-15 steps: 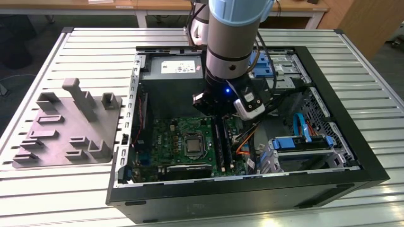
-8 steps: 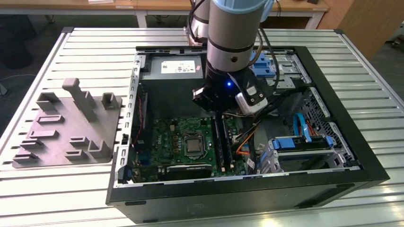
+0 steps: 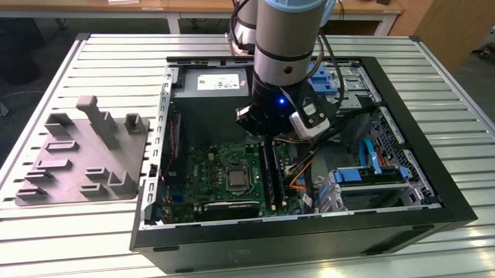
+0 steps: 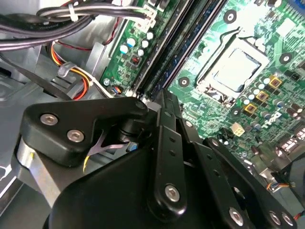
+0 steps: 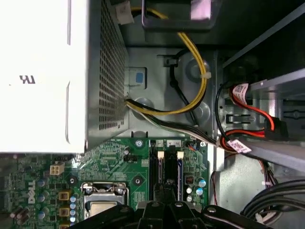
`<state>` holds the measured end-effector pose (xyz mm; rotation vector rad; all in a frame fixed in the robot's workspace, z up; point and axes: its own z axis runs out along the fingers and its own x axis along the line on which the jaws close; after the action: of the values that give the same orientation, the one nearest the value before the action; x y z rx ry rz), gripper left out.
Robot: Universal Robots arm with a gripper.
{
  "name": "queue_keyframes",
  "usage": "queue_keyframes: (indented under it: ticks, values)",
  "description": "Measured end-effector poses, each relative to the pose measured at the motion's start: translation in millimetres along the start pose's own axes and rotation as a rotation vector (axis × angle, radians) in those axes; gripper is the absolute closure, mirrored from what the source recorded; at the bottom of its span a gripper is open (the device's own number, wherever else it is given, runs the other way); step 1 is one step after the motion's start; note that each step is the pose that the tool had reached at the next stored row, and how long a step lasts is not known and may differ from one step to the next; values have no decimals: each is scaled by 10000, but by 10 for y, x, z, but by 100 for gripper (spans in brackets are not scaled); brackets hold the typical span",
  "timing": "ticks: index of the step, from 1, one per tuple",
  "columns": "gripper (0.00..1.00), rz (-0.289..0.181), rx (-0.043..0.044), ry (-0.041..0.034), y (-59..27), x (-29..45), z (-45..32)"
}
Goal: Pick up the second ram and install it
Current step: 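Press down the second ram until it locks into place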
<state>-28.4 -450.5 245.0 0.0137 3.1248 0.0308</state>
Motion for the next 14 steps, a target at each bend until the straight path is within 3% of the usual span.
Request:
queue_keyframes:
  ticks: [8, 14]
  values:
    - [90, 0, 18, 0, -153, 11, -3]
    - [90, 0, 19, 0, -316, 24, -7]
